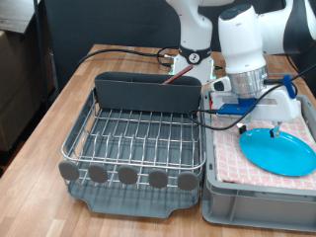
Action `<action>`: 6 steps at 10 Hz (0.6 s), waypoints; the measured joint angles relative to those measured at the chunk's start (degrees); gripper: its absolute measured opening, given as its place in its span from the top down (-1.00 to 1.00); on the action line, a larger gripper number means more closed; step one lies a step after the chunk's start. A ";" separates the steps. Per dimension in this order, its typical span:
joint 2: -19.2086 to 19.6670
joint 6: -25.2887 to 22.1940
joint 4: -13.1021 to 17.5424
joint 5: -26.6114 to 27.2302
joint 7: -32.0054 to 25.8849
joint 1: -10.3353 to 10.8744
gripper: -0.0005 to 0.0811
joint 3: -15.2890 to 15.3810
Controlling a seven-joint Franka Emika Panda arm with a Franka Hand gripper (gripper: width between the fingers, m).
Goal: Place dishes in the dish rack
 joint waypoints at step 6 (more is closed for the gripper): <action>0.30 0.68 0.08 0.16 0.17 0.06 0.77 0.35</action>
